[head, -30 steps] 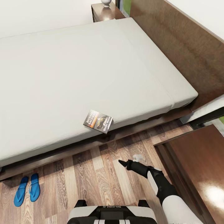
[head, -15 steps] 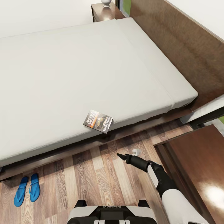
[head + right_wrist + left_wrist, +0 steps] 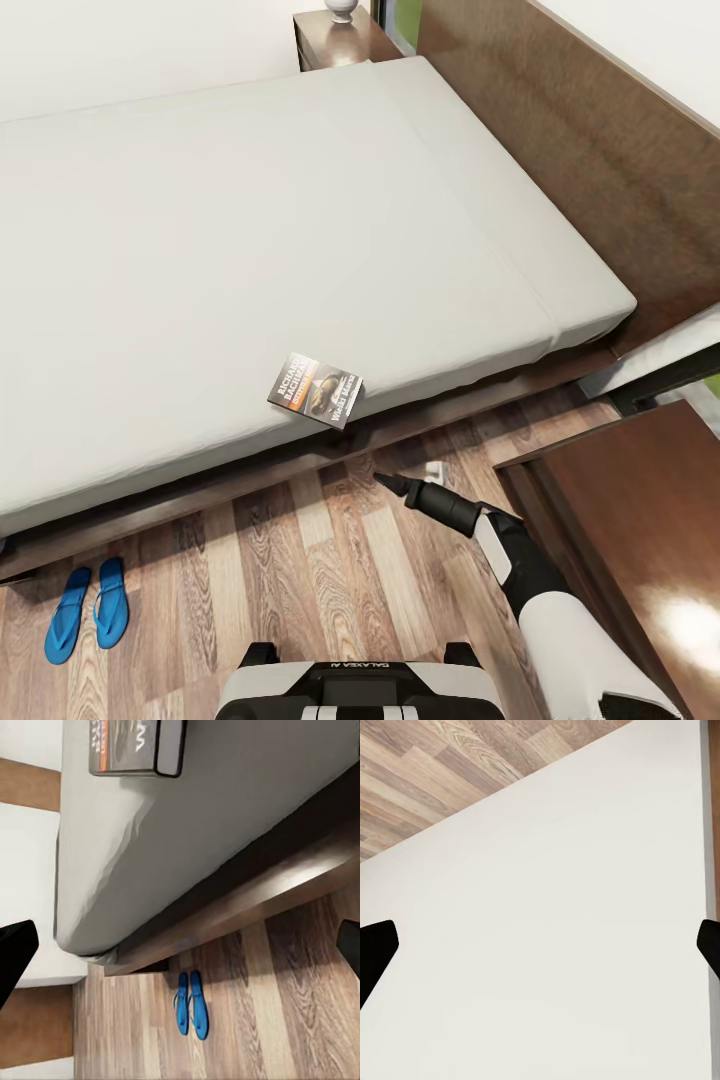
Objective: In the bedroom, move the book from the bed onto either nightstand, and place the two sandals side by side next to the bed.
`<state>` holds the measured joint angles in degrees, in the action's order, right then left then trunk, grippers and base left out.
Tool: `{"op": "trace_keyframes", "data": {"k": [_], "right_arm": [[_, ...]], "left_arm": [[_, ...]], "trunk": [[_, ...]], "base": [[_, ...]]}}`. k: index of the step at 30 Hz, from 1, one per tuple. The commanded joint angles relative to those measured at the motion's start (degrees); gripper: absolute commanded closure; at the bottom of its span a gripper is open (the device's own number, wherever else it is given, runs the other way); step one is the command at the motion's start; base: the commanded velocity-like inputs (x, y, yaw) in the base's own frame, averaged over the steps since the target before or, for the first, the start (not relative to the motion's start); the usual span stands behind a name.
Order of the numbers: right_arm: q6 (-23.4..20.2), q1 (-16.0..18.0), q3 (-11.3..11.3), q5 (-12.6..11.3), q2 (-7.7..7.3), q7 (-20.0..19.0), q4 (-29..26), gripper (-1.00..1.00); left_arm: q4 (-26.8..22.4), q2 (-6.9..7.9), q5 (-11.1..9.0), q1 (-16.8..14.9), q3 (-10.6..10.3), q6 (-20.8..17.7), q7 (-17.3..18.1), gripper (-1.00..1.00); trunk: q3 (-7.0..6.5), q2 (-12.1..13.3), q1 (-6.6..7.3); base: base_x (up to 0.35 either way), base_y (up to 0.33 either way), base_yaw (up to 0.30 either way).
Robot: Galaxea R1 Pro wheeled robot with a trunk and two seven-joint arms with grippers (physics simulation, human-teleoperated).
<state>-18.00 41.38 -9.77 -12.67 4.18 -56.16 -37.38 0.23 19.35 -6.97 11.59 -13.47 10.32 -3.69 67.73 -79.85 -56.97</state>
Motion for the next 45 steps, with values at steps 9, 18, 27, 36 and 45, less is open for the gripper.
{"op": "trace_keyframes", "data": {"k": [9,18,27,36,45], "right_arm": [[-0.5,1.2,-0.5,-0.4,-0.2,-3.9,0.2,-1.0],[-0.5,1.5,-3.7,-0.4,-0.63,-6.3,0.8,-1.0],[-0.5,1.5,-6.3,-0.4,-2.46,-10.5,1.0,-1.0],[-0.5,1.5,-7.2,-0.4,-4.54,-11.7,2.5,-1.0],[-0.3,1.6,-7.9,-0.4,-4.91,-12.0,4.5,-1.0]], "left_arm": [[0.0,-0.01,-0.6,0.0,-0.4,0.2,0.0,-1.0],[0.0,-0.01,-0.5,0.0,-0.5,0.1,0.0,-1.0],[0.0,-0.01,-0.5,0.0,-0.4,0.1,0.0,-1.0],[0.0,-0.01,-0.5,0.0,-0.4,0.1,-0.1,-1.0],[0.1,-0.01,-0.7,0.0,-0.4,0.1,-0.1,-1.0]], "trunk": [[0.02,0.0,0.0],[0.02,0.0,0.0],[0.02,0.0,0.0],[0.02,0.0,0.0],[0.02,0.0,0.0]], "base": [[0.0,0.0,0.0],[0.0,0.0,0.0],[0.0,0.0,0.0],[0.0,0.0,0.0],[0.0,0.0,0.0]]}}
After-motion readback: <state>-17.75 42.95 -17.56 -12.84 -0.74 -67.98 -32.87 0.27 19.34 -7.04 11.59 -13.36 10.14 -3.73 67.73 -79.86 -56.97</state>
